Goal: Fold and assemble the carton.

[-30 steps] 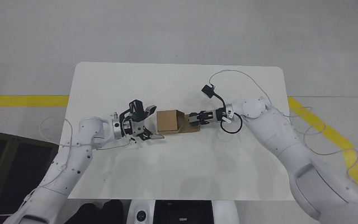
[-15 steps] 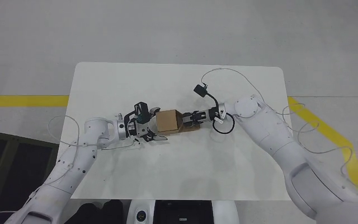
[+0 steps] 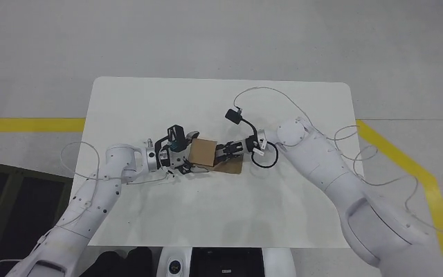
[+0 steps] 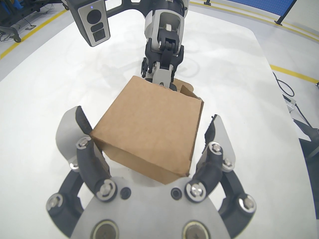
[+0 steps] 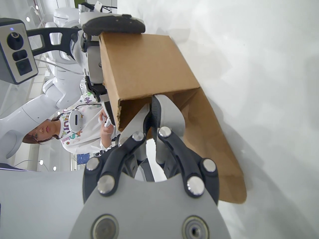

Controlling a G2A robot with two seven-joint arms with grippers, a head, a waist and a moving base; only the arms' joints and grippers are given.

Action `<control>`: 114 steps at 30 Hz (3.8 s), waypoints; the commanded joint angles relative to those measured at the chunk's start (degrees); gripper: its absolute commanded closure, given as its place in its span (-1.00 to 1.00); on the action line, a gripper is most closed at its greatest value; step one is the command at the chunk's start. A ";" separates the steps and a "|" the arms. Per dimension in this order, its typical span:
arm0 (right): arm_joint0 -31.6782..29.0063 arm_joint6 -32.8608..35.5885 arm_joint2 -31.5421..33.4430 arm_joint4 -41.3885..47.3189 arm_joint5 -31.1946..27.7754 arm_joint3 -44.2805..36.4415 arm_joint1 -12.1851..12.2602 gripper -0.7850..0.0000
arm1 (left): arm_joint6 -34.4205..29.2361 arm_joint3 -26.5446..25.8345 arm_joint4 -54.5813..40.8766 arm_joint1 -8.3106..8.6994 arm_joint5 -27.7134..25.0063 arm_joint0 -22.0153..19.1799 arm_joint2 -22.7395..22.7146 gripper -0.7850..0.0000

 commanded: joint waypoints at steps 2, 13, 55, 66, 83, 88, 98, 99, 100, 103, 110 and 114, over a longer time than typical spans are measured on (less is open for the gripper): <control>0.58 0.23 0.21 -0.20 -0.53 1.42 -0.46 1.00 | -0.22 -0.20 0.22 0.00 0.31 0.09 -0.13 -1.00; 2.17 3.30 4.53 -3.81 1.32 3.19 2.20 1.00 | -0.98 -0.20 0.19 -0.01 1.56 0.42 -0.88 -1.00; -4.89 -3.98 7.61 -6.83 6.06 -6.95 2.07 1.00 | -5.24 -1.52 -1.38 -0.56 3.96 1.14 -1.73 -1.00; -3.46 -3.36 6.49 -3.67 2.55 -1.45 -0.84 1.00 | -7.18 -1.46 -2.86 -0.64 4.46 1.24 -2.31 -1.00; -1.26 4.40 10.63 -5.99 1.89 0.91 0.88 1.00 | -9.05 -0.98 -5.21 -0.84 5.52 1.02 -3.20 -1.00; -2.85 6.86 14.02 -10.04 6.44 -2.85 3.99 0.86 | -9.60 -1.19 -5.65 -0.96 6.08 0.95 -3.19 -1.00; -11.64 5.87 21.12 -14.26 13.44 -15.51 8.93 0.39 | -10.11 -1.78 -6.04 -1.09 6.66 1.25 -3.38 -1.00; -12.17 5.71 21.55 -14.69 13.91 -16.52 9.21 0.39 | -10.11 -1.79 -6.06 -1.09 6.70 1.27 -3.44 -1.00; -12.62 5.36 22.07 -15.02 14.25 -17.40 9.47 0.40 | -10.16 -1.80 -5.99 -1.08 6.71 1.25 -3.50 -1.00; -13.51 5.10 23.48 -16.64 15.48 -19.81 10.26 0.42 | -10.14 -1.65 -6.06 -1.09 6.77 1.22 -3.72 -1.00; -15.88 4.62 24.09 -17.43 16.69 -21.23 10.88 0.41 | -10.29 -1.52 -6.28 -1.17 6.84 1.25 -3.86 -1.00; -16.13 2.66 23.08 -16.46 16.14 -19.95 10.35 0.41 | -10.31 -1.71 -6.40 -1.25 6.78 1.29 -3.76 -1.00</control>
